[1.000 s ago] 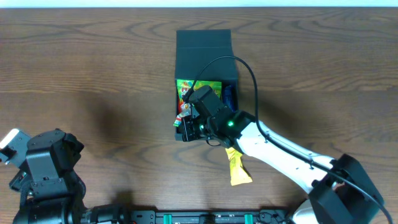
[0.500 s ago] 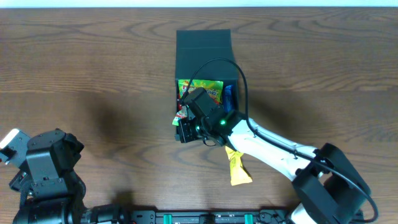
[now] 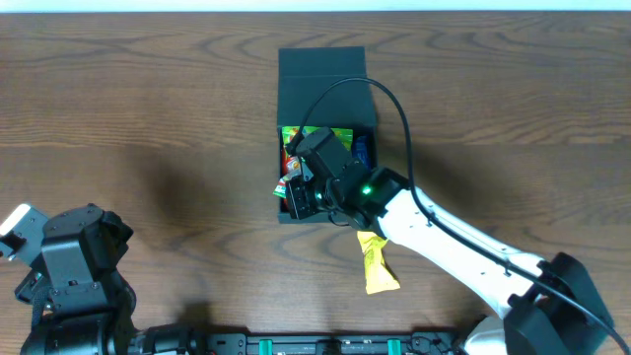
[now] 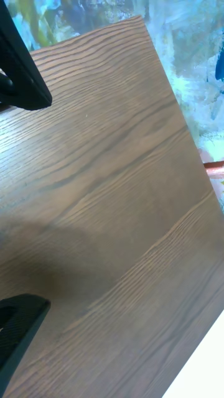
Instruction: Pack container
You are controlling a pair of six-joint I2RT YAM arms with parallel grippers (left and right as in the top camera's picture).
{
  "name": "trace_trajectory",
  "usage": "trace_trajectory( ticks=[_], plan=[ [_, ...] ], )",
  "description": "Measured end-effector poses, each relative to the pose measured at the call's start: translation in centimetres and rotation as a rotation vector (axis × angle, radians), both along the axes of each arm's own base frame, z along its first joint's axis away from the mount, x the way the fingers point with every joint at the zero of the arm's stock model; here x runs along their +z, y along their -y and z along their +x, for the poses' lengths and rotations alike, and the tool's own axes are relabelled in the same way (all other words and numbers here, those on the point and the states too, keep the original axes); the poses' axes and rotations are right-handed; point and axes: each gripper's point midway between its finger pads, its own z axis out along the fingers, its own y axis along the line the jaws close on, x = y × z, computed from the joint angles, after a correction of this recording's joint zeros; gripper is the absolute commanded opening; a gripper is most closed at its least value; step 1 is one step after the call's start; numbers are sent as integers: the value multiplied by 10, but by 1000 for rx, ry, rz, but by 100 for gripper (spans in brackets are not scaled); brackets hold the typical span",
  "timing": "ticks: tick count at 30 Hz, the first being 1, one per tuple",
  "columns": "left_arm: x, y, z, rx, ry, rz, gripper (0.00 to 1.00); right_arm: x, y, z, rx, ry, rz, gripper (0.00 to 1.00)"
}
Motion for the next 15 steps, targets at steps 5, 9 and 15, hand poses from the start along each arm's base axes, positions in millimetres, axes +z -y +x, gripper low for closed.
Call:
trace_trajectory(
  ticks=[5, 9, 15],
  plan=[
    [0, 0, 0, 0, 0, 0, 95, -19, -2, 12, -13, 4, -22, 2],
    [0, 0, 0, 0, 0, 0, 95, -32, -4, 15, -16, -6, -37, 2],
    [0, 0, 0, 0, 0, 0, 95, -47, -4, 15, -14, -25, -60, 2]
  ],
)
